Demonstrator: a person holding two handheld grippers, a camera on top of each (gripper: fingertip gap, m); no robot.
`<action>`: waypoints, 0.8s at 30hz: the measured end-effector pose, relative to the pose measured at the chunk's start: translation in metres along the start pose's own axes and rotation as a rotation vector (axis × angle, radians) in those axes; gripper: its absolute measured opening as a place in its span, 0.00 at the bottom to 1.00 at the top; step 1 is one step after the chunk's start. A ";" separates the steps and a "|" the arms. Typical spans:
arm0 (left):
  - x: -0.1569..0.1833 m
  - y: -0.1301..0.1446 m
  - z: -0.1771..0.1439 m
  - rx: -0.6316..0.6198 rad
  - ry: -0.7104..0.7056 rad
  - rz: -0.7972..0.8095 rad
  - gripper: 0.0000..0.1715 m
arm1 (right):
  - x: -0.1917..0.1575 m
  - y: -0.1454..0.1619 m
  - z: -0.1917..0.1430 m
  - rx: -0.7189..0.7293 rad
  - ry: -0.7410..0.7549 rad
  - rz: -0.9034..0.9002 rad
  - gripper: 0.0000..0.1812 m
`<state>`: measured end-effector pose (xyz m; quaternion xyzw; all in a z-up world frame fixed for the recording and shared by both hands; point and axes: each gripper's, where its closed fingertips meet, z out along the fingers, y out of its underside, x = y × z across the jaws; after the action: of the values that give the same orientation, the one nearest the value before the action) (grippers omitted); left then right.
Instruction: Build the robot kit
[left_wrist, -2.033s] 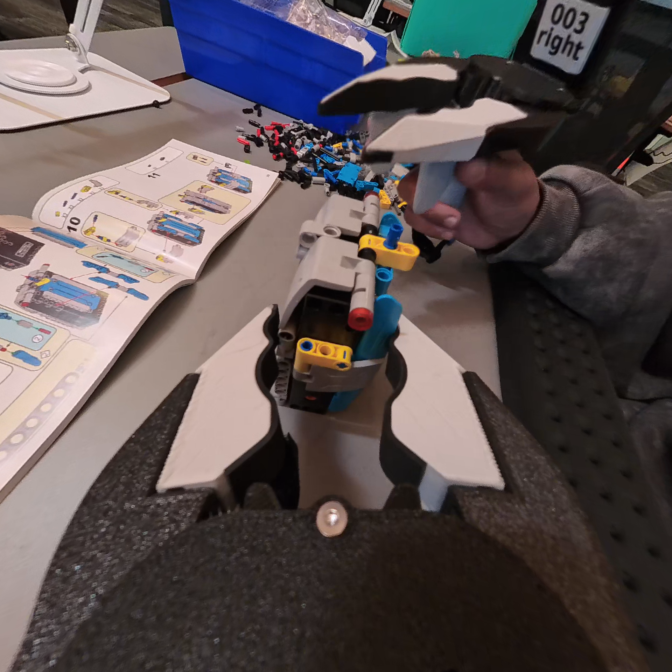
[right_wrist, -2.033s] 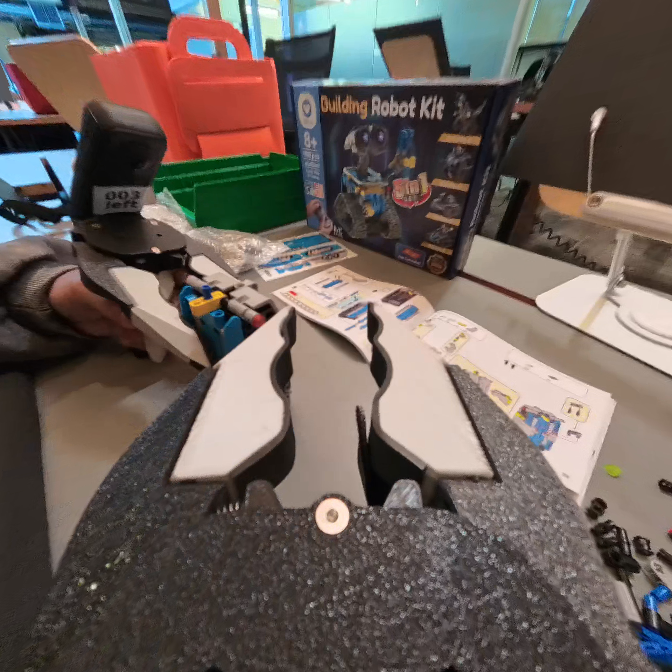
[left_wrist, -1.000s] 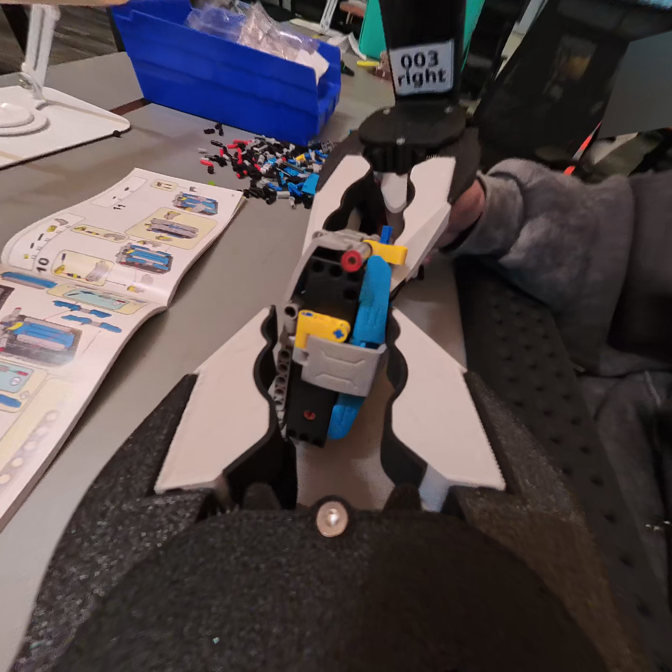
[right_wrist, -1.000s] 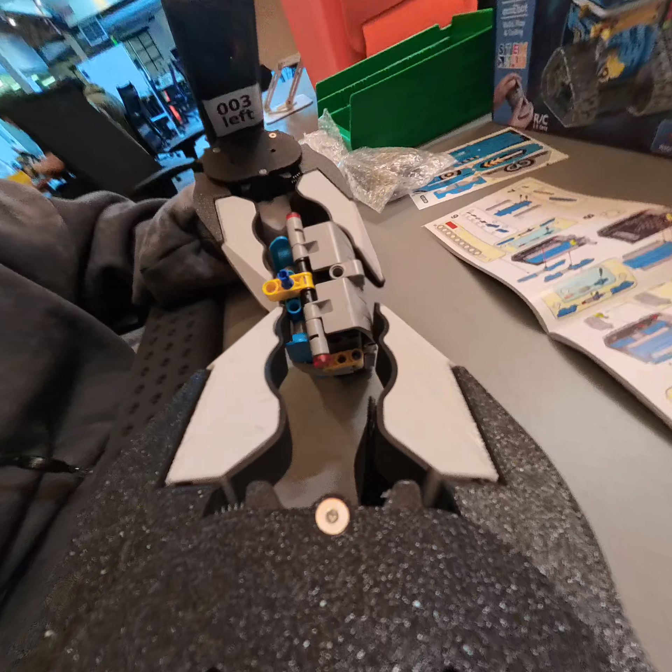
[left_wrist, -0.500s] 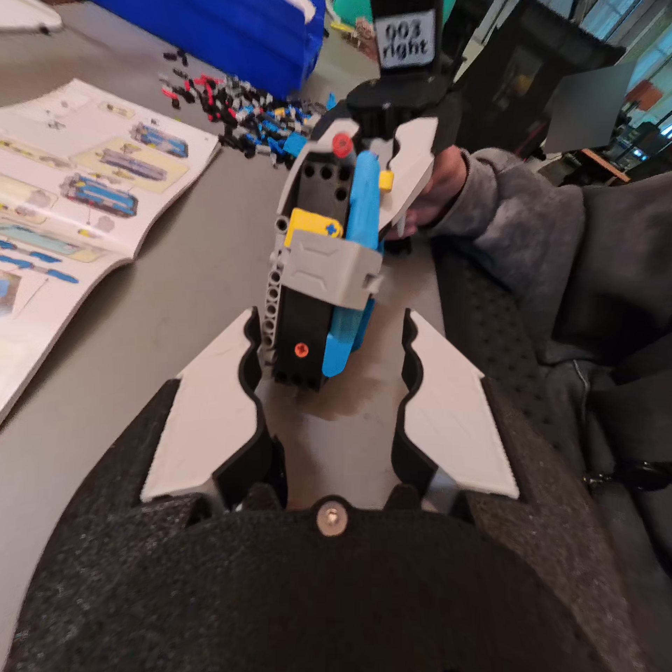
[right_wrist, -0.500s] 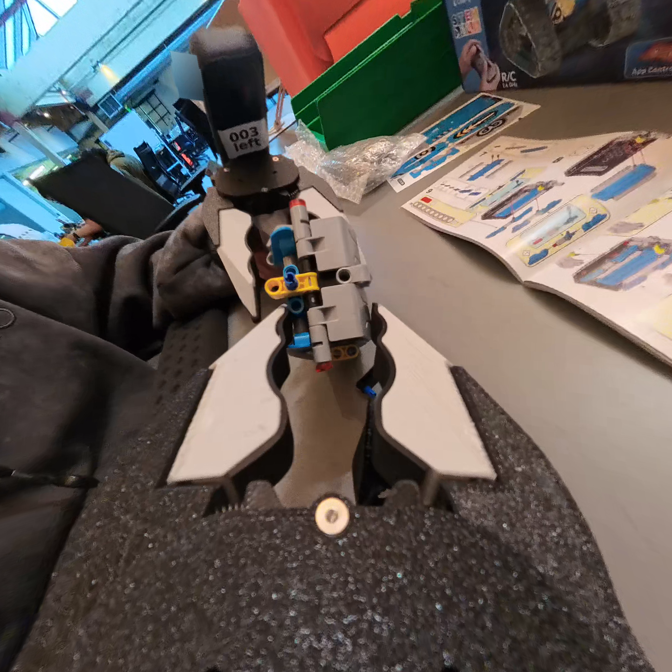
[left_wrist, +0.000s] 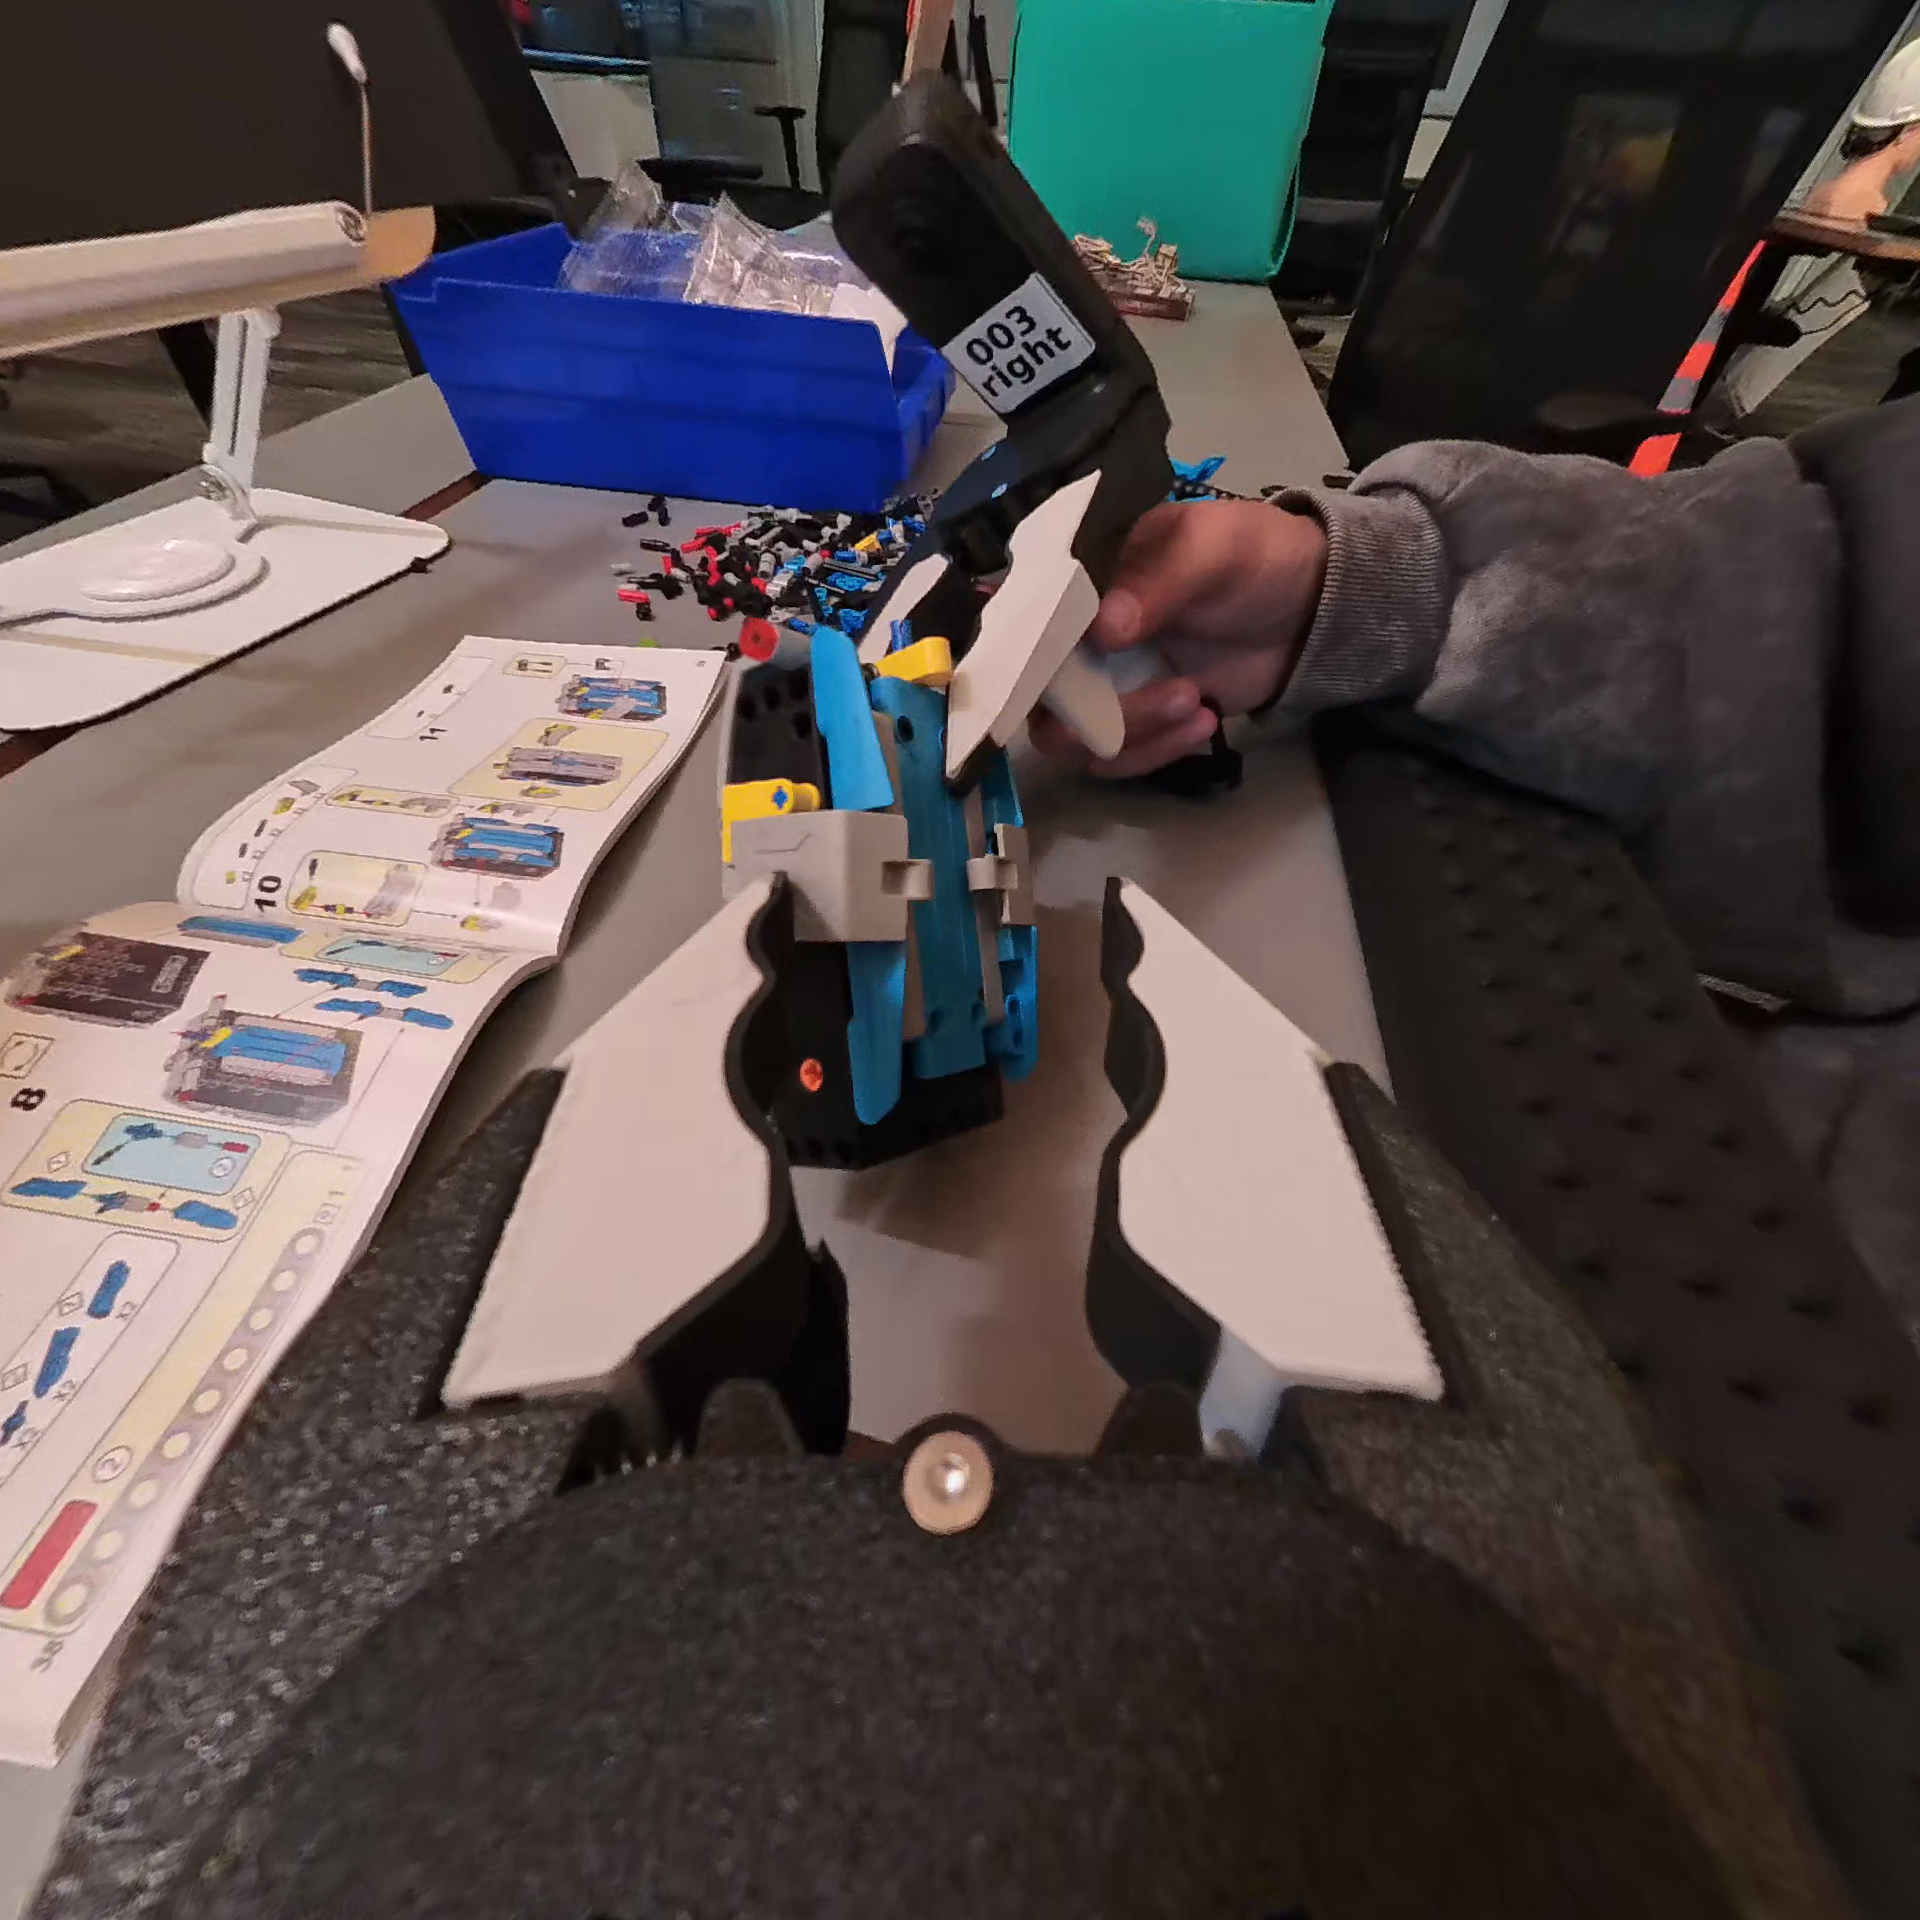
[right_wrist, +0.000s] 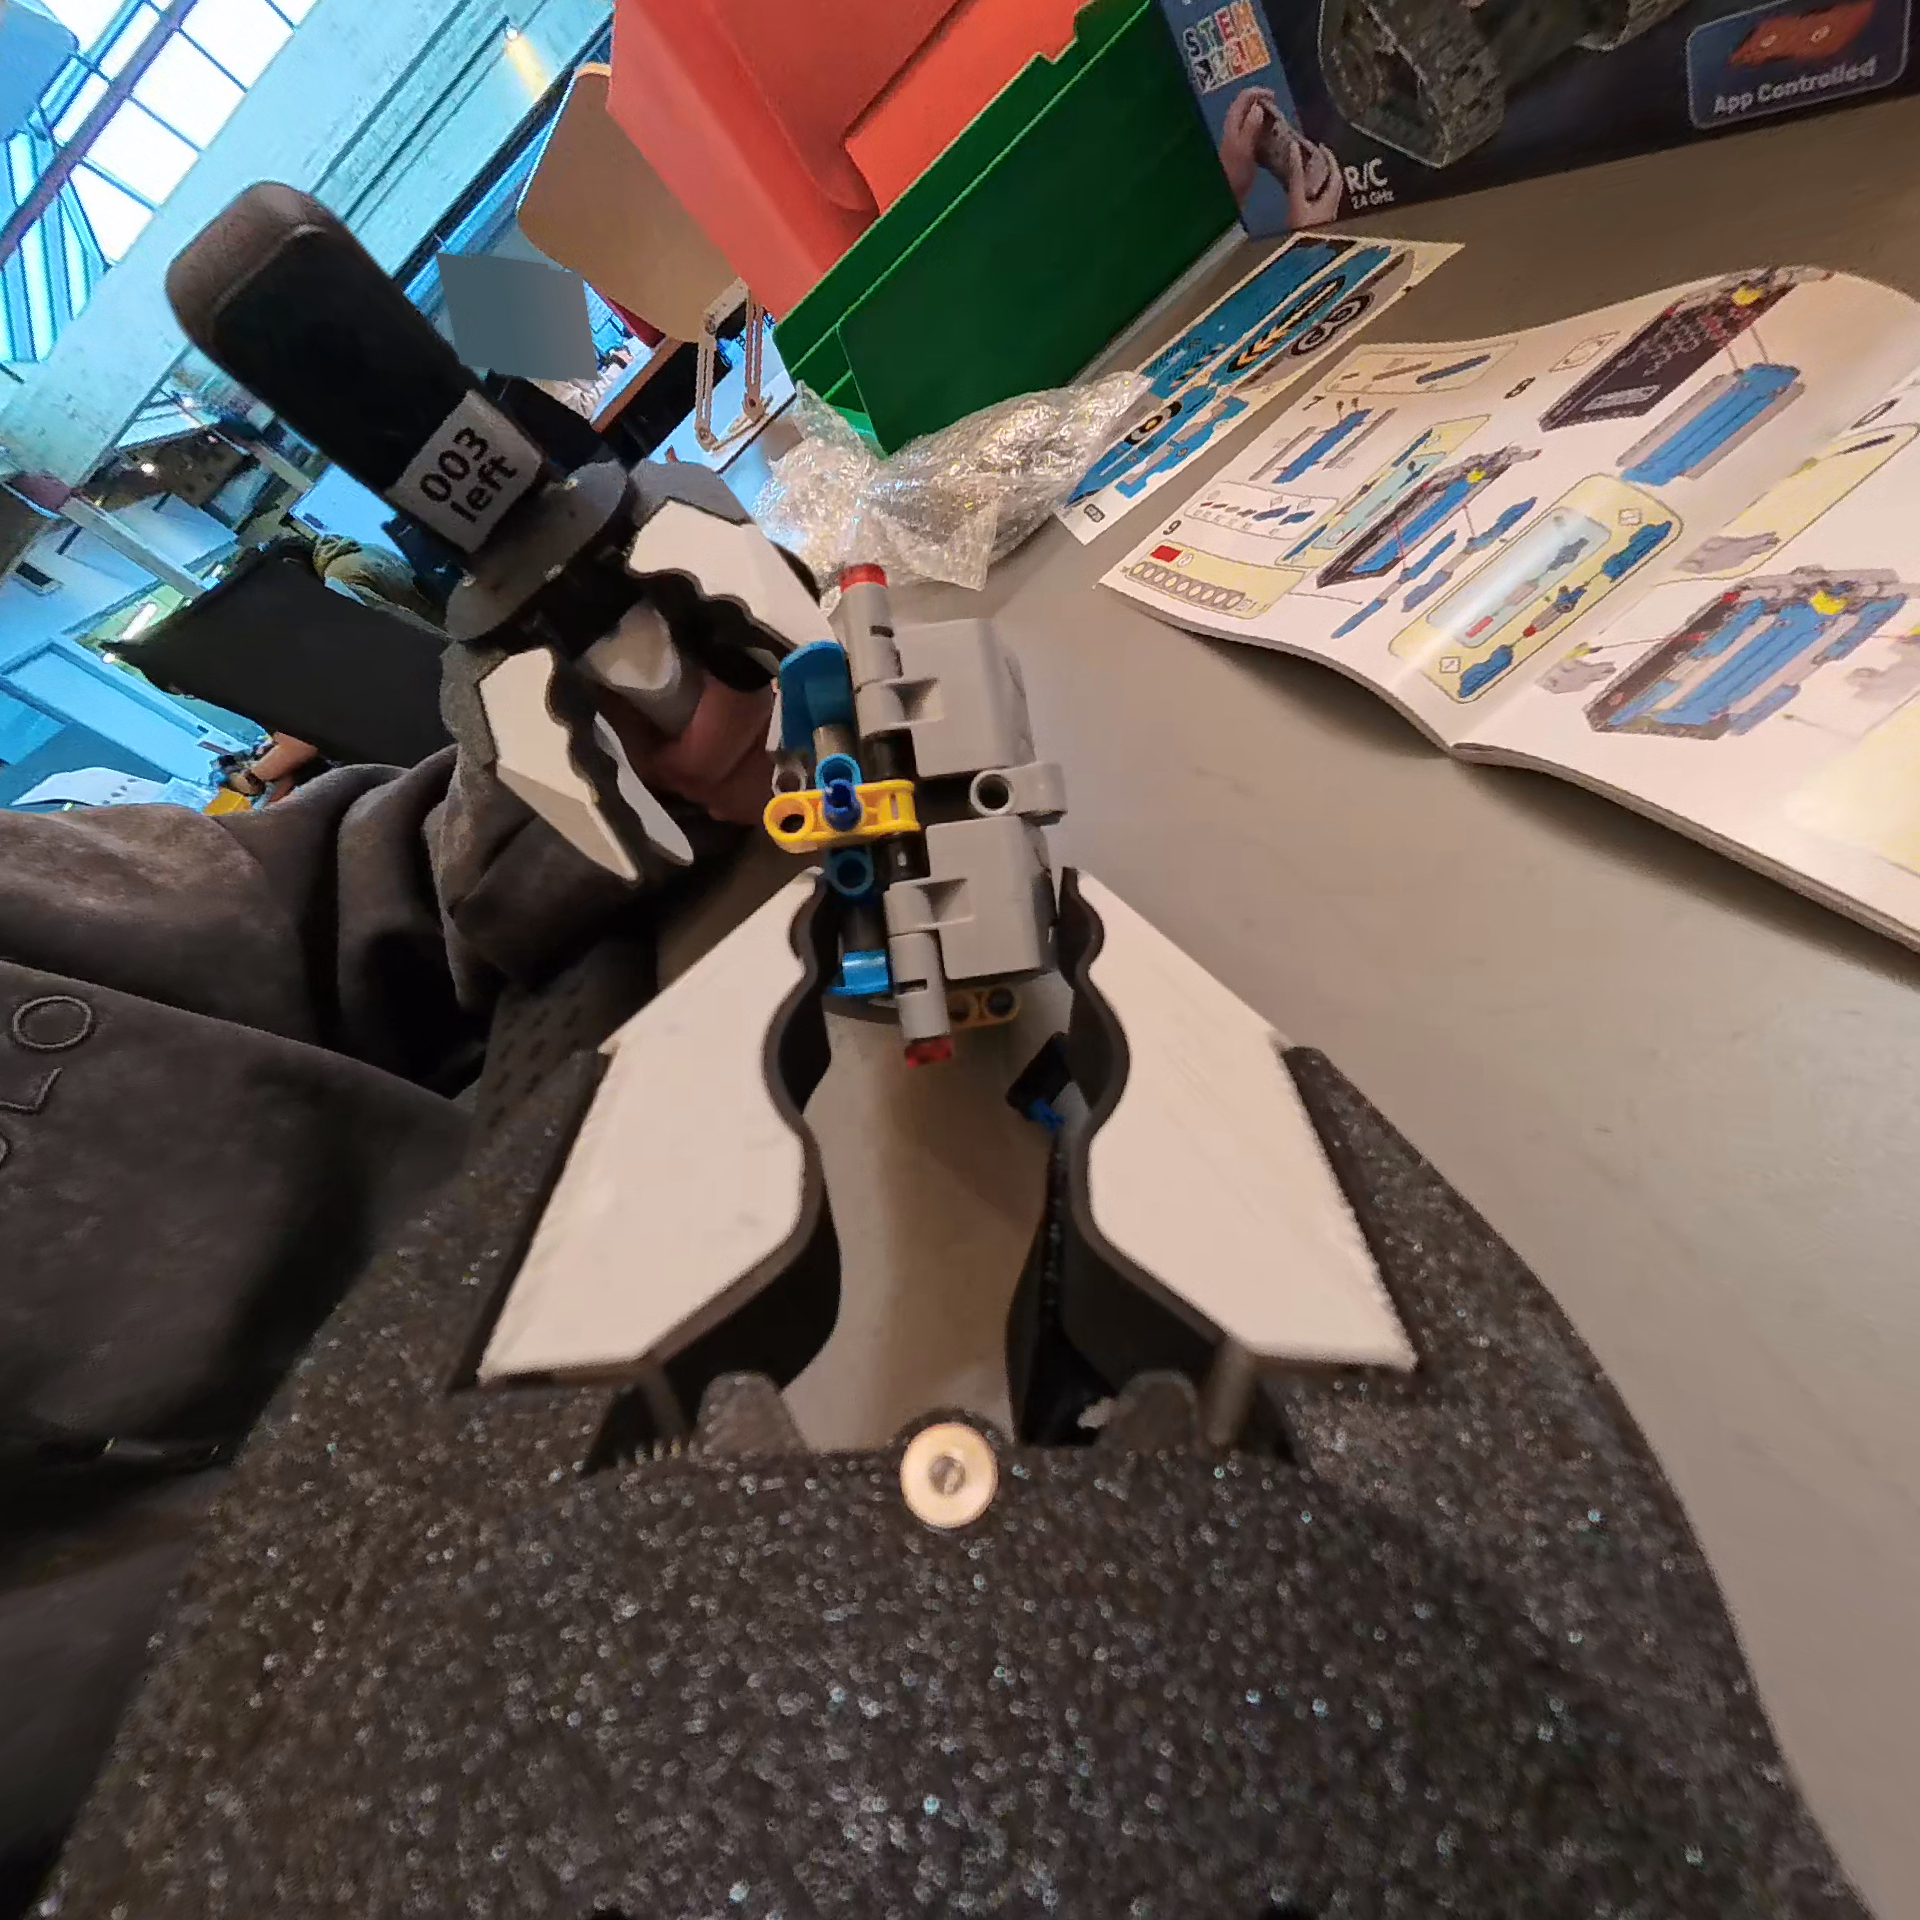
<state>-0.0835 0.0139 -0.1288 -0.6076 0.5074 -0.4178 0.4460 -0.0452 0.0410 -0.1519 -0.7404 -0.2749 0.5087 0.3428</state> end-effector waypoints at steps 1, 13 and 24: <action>-0.003 0.001 -0.001 -0.004 -0.003 -0.013 0.35 | 0.000 0.000 0.000 -0.001 0.000 -0.003 0.23; -0.009 0.021 0.008 -0.068 0.058 -0.128 0.35 | -0.020 0.000 0.013 -0.056 -0.002 -0.231 0.23; -0.003 0.035 -0.015 -0.125 0.197 -0.130 0.34 | -0.036 -0.008 0.036 -0.270 0.010 -0.491 0.23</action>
<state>-0.1065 0.0119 -0.1592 -0.6217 0.5333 -0.4710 0.3274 -0.0915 0.0271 -0.1347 -0.6930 -0.5097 0.3656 0.3554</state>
